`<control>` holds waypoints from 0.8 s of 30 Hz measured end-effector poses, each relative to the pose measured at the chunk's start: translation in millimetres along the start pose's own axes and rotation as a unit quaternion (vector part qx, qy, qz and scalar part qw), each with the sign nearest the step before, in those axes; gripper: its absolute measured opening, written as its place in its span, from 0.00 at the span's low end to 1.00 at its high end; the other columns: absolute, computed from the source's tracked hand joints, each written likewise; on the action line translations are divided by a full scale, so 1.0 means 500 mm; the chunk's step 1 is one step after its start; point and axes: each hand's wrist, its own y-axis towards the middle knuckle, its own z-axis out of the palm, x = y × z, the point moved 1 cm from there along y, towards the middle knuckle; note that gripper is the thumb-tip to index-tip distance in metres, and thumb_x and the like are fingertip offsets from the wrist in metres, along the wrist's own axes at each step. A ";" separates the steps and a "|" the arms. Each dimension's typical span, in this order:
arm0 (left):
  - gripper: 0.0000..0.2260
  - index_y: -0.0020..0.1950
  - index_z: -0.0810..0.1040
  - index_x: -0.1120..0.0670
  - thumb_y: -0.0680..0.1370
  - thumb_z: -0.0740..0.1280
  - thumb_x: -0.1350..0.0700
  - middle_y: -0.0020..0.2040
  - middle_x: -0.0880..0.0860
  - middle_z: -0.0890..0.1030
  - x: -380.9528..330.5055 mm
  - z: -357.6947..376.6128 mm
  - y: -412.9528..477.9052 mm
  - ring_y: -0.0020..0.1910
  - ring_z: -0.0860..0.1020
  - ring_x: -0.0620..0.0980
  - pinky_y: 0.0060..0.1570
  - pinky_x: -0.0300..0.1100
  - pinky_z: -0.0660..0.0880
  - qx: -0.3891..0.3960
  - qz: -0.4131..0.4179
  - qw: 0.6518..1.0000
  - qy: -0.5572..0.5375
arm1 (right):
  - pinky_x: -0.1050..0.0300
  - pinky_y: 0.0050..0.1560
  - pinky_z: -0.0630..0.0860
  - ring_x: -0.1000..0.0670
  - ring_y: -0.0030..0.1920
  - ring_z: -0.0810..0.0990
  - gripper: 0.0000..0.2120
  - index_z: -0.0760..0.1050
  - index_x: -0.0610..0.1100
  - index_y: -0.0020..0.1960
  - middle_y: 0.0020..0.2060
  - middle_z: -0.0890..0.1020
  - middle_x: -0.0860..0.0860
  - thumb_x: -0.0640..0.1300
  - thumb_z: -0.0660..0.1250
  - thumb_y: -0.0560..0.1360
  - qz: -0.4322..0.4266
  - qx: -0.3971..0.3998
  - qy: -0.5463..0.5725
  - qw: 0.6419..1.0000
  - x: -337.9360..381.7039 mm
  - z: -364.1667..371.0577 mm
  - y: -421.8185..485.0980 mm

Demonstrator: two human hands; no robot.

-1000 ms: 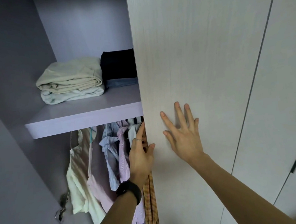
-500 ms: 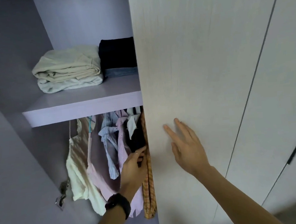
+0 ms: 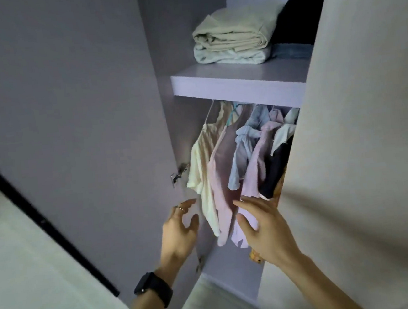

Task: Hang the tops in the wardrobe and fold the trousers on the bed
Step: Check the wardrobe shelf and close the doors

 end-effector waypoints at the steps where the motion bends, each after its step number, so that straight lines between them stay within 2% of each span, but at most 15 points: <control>1: 0.17 0.65 0.78 0.42 0.79 0.68 0.59 0.61 0.42 0.78 0.006 -0.022 -0.018 0.58 0.76 0.40 0.55 0.34 0.71 -0.026 -0.003 1.000 0.004 | 0.71 0.65 0.65 0.56 0.61 0.77 0.14 0.82 0.48 0.61 0.59 0.83 0.56 0.48 0.67 0.77 -0.010 0.011 0.018 1.000 0.010 0.007 0.005; 3: 0.17 0.64 0.78 0.41 0.80 0.69 0.58 0.59 0.42 0.78 0.026 -0.091 -0.068 0.57 0.77 0.40 0.52 0.32 0.72 -0.094 -0.039 0.995 0.016 | 0.65 0.65 0.70 0.55 0.61 0.78 0.13 0.82 0.47 0.62 0.59 0.83 0.55 0.45 0.70 0.77 -0.036 0.053 0.066 0.996 0.052 0.044 0.017; 5: 0.16 0.62 0.77 0.38 0.80 0.68 0.58 0.57 0.42 0.77 0.029 -0.161 -0.112 0.56 0.77 0.39 0.48 0.28 0.71 -0.162 -0.065 0.984 0.018 | 0.64 0.65 0.70 0.56 0.62 0.77 0.14 0.81 0.49 0.63 0.60 0.82 0.57 0.45 0.71 0.78 -0.051 0.089 0.109 0.989 0.095 0.078 0.029; 6: 0.16 0.61 0.77 0.38 0.80 0.68 0.58 0.57 0.43 0.77 0.026 -0.191 -0.126 0.57 0.77 0.39 0.48 0.28 0.71 -0.197 -0.070 0.978 0.013 | 0.64 0.66 0.70 0.56 0.62 0.77 0.15 0.80 0.50 0.64 0.60 0.82 0.58 0.46 0.70 0.78 -0.063 0.104 0.123 0.985 0.116 0.092 0.039; 8: 0.15 0.61 0.77 0.41 0.80 0.68 0.59 0.58 0.45 0.77 0.017 -0.277 -0.154 0.57 0.78 0.42 0.50 0.36 0.76 -0.279 -0.069 0.958 0.001 | 0.62 0.66 0.71 0.56 0.64 0.77 0.15 0.80 0.51 0.65 0.61 0.81 0.58 0.49 0.69 0.79 -0.104 0.138 0.151 0.973 0.191 0.129 0.063; 10: 0.13 0.62 0.77 0.45 0.80 0.68 0.60 0.59 0.47 0.78 0.001 -0.339 -0.158 0.57 0.79 0.45 0.53 0.44 0.78 -0.338 -0.067 0.938 -0.017 | 0.69 0.66 0.67 0.55 0.64 0.76 0.16 0.79 0.51 0.66 0.62 0.80 0.58 0.49 0.68 0.79 -0.123 0.155 0.159 0.967 0.248 0.153 0.088; 12: 0.14 0.64 0.75 0.46 0.80 0.69 0.58 0.61 0.48 0.78 -0.015 -0.413 -0.160 0.57 0.79 0.47 0.54 0.45 0.78 -0.388 -0.069 0.918 -0.034 | 0.77 0.65 0.59 0.55 0.66 0.74 0.17 0.78 0.51 0.68 0.64 0.79 0.57 0.49 0.68 0.80 -0.143 0.172 0.179 0.958 0.321 0.177 0.114; 13: 0.15 0.65 0.74 0.47 0.80 0.69 0.58 0.62 0.49 0.78 -0.026 -0.440 -0.152 0.58 0.79 0.47 0.55 0.45 0.78 -0.399 -0.068 0.913 -0.043 | 0.76 0.66 0.59 0.54 0.68 0.73 0.18 0.77 0.51 0.69 0.66 0.78 0.57 0.49 0.68 0.80 -0.147 0.176 0.186 0.955 0.347 0.188 0.128; 16: 0.18 0.69 0.73 0.46 0.80 0.70 0.54 0.64 0.48 0.77 -0.053 -0.534 -0.120 0.60 0.78 0.46 0.56 0.43 0.76 -0.389 -0.063 0.917 -0.061 | 0.58 0.74 0.63 0.53 0.74 0.66 0.22 0.70 0.55 0.74 0.73 0.71 0.53 0.51 0.66 0.81 -0.176 0.170 0.218 0.945 0.453 0.214 0.185; 19: 0.18 0.72 0.72 0.46 0.82 0.66 0.49 0.61 0.43 0.80 -0.092 -0.586 -0.083 0.59 0.79 0.39 0.57 0.38 0.74 -0.312 -0.067 0.943 -0.092 | 0.56 0.74 0.58 0.49 0.78 0.55 0.31 0.56 0.57 0.80 0.81 0.55 0.50 0.54 0.64 0.81 -0.155 0.148 0.219 0.952 0.526 0.231 0.231; 22: 0.07 0.61 0.75 0.41 0.84 0.61 0.49 0.53 0.37 0.82 -0.117 -0.606 -0.056 0.54 0.80 0.37 0.64 0.45 0.72 -0.262 -0.075 0.952 -0.142 | 0.42 0.77 0.55 0.41 0.80 0.46 0.39 0.45 0.56 0.82 0.82 0.45 0.45 0.58 0.65 0.80 -0.137 0.098 0.214 0.962 0.564 0.258 0.260; 24: 0.06 0.58 0.75 0.40 0.84 0.60 0.49 0.55 0.39 0.81 -0.118 -0.612 -0.040 0.56 0.80 0.41 0.64 0.46 0.71 -0.249 -0.076 0.952 -0.160 | 0.38 0.77 0.54 0.40 0.81 0.43 0.40 0.44 0.58 0.82 0.82 0.43 0.45 0.60 0.65 0.79 -0.134 0.094 0.209 0.964 0.572 0.285 0.271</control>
